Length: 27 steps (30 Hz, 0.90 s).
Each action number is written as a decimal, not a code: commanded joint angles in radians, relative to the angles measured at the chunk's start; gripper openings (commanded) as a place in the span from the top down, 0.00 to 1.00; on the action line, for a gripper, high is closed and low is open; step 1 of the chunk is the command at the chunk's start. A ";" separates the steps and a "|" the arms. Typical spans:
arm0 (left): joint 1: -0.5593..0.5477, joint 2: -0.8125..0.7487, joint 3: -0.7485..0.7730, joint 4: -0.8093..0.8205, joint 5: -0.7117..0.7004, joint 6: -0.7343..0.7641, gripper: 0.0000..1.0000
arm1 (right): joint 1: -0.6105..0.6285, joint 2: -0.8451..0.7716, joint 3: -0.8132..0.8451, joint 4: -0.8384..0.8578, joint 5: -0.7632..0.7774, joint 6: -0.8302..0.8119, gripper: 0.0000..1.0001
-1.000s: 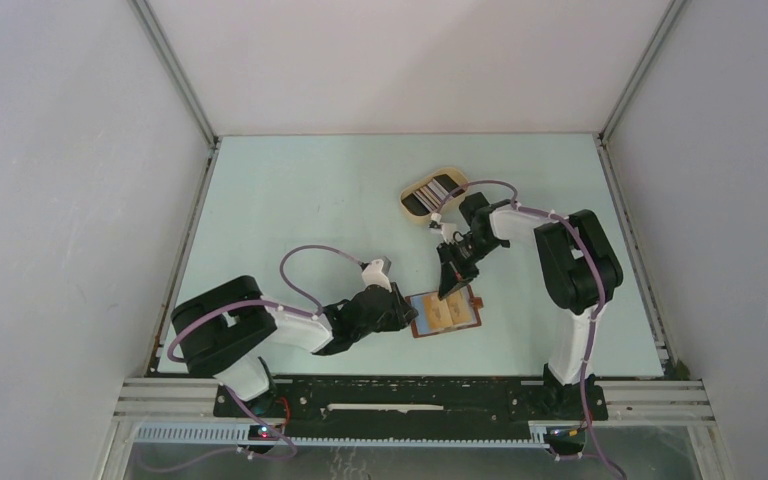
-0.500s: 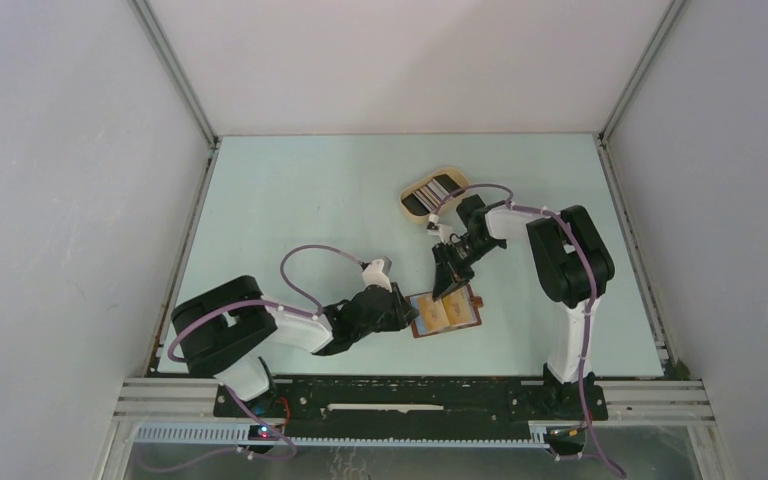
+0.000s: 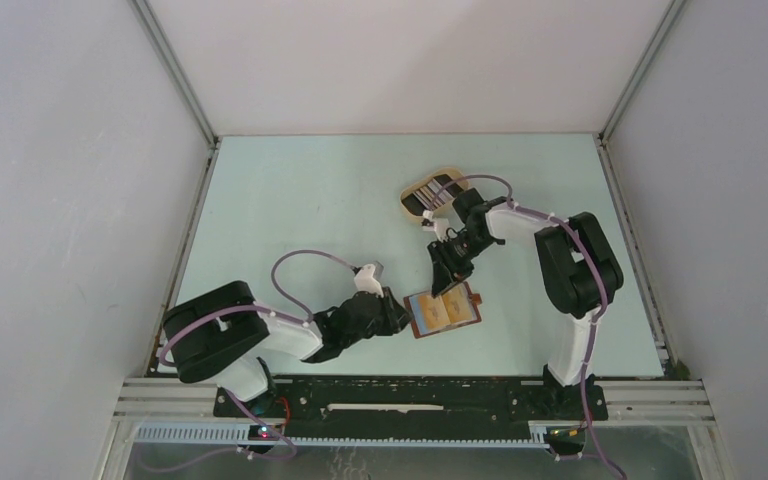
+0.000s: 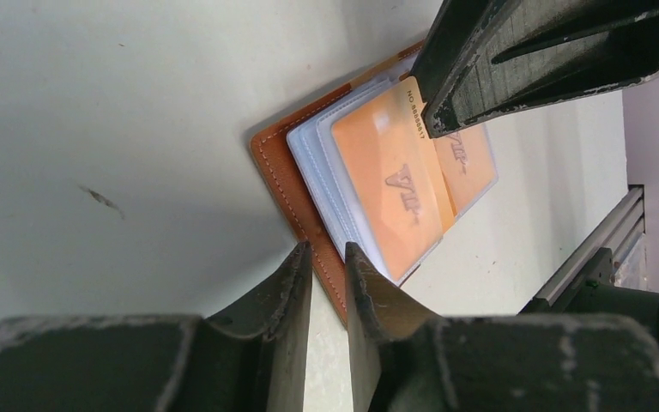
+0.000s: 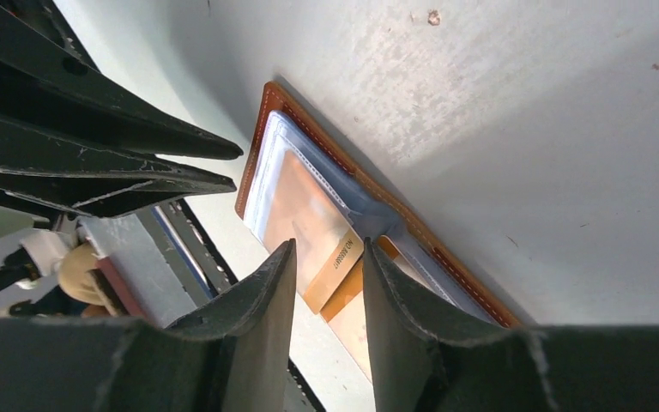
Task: Put the credit cards into the card holder
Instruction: Insert the credit card into the card holder.
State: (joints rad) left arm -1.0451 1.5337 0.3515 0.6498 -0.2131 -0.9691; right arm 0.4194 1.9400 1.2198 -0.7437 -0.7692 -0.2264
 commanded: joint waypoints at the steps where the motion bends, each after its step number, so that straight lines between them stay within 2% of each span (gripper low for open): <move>1: -0.006 -0.027 -0.029 0.078 -0.005 0.021 0.74 | 0.030 -0.090 0.033 -0.014 0.077 -0.057 0.57; 8: -0.006 -0.027 -0.040 0.102 0.001 0.024 0.76 | 0.044 -0.143 0.018 -0.014 0.182 -0.123 0.59; 12: -0.006 -0.022 -0.040 0.105 0.004 0.024 0.76 | 0.045 -0.181 0.002 -0.017 0.219 -0.159 0.68; 15: -0.006 -0.018 -0.037 0.106 0.005 0.024 0.77 | 0.055 -0.176 -0.004 -0.031 0.253 -0.183 0.82; 18: -0.006 -0.010 -0.033 0.106 0.010 0.026 0.77 | 0.068 -0.147 -0.005 -0.044 0.256 -0.191 0.90; 27: -0.006 0.007 -0.025 0.105 0.021 0.026 0.76 | 0.128 -0.060 0.002 -0.052 0.282 -0.176 0.93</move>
State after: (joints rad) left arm -1.0451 1.5318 0.3393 0.7242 -0.1986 -0.9680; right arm 0.5278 1.8526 1.2182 -0.7830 -0.5041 -0.3954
